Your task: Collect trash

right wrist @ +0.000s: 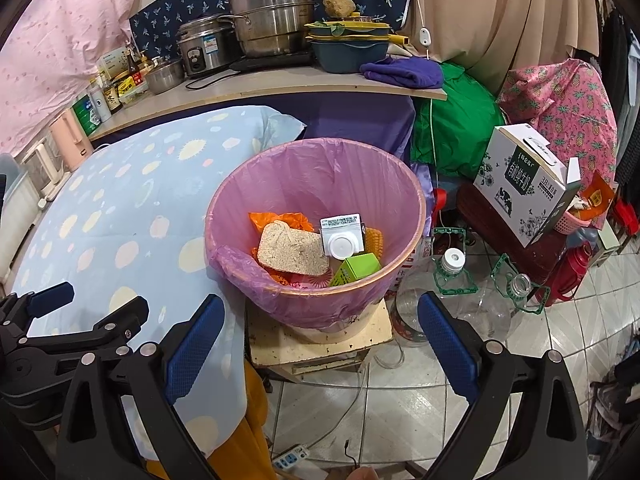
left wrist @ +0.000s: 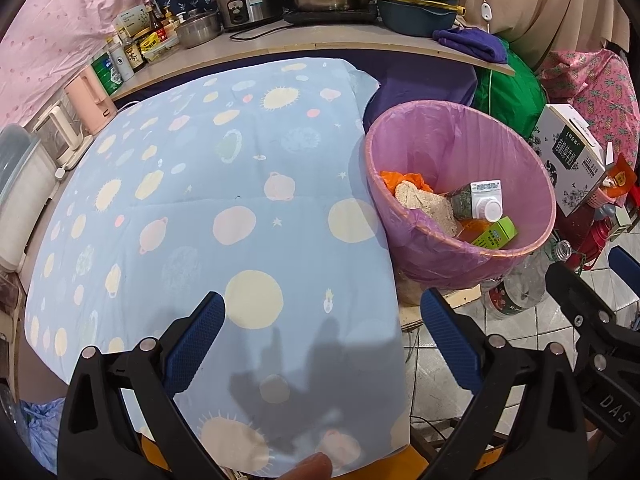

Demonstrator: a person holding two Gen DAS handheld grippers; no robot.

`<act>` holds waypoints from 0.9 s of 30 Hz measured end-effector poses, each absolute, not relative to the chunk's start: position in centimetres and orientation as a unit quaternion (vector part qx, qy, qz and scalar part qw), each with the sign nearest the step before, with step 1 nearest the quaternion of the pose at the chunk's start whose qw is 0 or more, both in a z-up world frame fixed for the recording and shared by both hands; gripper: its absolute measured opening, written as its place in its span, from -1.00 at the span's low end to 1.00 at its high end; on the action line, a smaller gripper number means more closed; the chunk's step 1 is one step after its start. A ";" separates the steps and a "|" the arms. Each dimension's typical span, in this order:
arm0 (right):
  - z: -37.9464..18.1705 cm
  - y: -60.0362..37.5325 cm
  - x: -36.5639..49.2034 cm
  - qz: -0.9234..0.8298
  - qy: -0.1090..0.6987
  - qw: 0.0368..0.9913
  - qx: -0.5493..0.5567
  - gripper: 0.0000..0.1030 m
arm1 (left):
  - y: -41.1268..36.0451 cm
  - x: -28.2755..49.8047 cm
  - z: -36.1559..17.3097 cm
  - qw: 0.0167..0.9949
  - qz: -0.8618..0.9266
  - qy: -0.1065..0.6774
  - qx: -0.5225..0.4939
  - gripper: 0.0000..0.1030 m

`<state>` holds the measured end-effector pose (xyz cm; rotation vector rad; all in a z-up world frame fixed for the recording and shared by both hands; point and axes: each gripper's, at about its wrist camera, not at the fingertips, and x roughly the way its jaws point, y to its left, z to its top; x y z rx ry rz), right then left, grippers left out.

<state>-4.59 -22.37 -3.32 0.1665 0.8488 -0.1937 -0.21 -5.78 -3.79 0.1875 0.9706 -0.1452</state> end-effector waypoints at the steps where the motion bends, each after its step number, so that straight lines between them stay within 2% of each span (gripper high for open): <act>1: -3.3 -22.4 -4.6 -0.094 0.410 0.903 0.080 0.82 | -5.8 -0.2 -3.8 0.878 -0.069 0.465 0.090 0.82; 27: -3.2 -22.2 -4.9 -0.098 0.411 0.903 0.075 0.82 | -5.7 -0.7 -3.8 0.878 -0.063 0.466 0.089 0.82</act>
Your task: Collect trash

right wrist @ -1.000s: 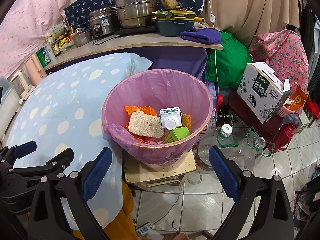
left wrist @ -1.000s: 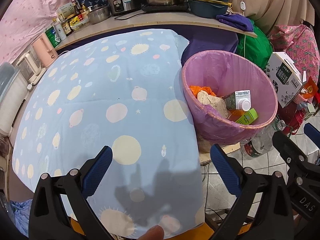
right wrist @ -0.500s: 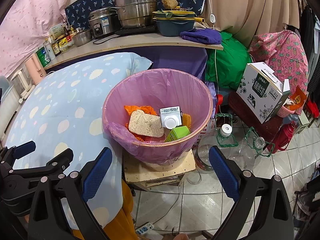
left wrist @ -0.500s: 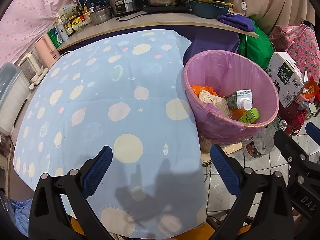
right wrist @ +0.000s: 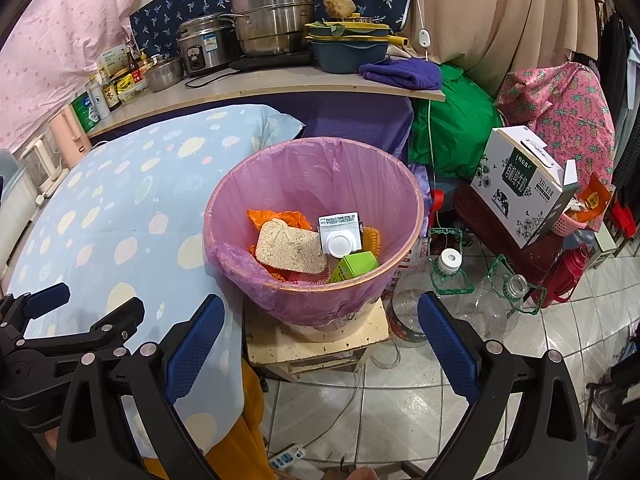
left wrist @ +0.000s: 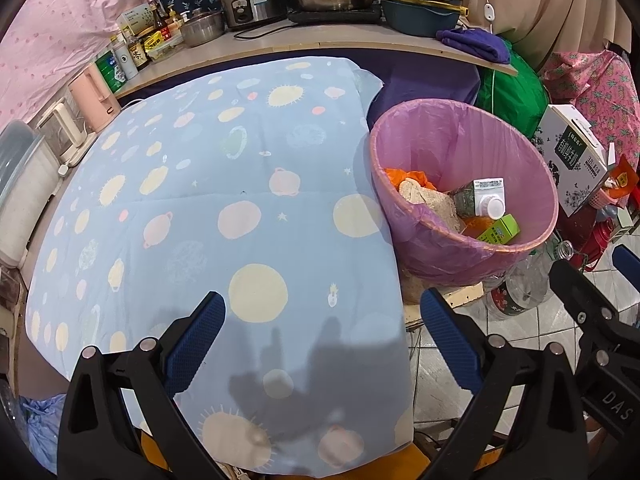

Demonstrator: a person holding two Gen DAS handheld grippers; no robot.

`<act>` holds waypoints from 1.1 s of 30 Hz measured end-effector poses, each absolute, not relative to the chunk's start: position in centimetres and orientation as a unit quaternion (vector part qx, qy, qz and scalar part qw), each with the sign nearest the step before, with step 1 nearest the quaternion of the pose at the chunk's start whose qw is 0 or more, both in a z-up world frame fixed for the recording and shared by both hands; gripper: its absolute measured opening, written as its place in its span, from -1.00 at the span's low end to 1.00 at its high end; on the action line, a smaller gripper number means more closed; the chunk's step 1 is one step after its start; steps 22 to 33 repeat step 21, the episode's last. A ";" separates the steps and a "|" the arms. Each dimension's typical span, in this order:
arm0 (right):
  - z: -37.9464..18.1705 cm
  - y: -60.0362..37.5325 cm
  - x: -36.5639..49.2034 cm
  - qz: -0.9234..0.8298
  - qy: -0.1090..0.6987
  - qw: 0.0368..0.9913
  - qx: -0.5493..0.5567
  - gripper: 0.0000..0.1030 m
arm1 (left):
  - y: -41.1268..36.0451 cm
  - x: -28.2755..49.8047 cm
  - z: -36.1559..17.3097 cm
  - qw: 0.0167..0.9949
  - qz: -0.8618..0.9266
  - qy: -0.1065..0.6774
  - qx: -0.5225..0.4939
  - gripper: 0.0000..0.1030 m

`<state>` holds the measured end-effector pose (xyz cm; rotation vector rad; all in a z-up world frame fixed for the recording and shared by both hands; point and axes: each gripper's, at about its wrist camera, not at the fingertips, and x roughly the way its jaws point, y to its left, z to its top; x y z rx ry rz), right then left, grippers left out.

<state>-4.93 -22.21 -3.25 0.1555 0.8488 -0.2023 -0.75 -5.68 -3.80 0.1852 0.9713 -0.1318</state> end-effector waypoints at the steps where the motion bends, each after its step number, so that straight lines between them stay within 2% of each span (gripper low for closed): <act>1: -3.2 -22.3 -5.0 -0.099 0.410 0.903 0.075 0.82 | -5.7 -0.8 -3.8 0.878 -0.064 0.466 0.089 0.82; 33: -3.2 -22.6 -5.8 -0.111 0.410 0.902 0.080 0.82 | -5.6 -0.9 -4.2 0.873 -0.067 0.476 0.088 0.82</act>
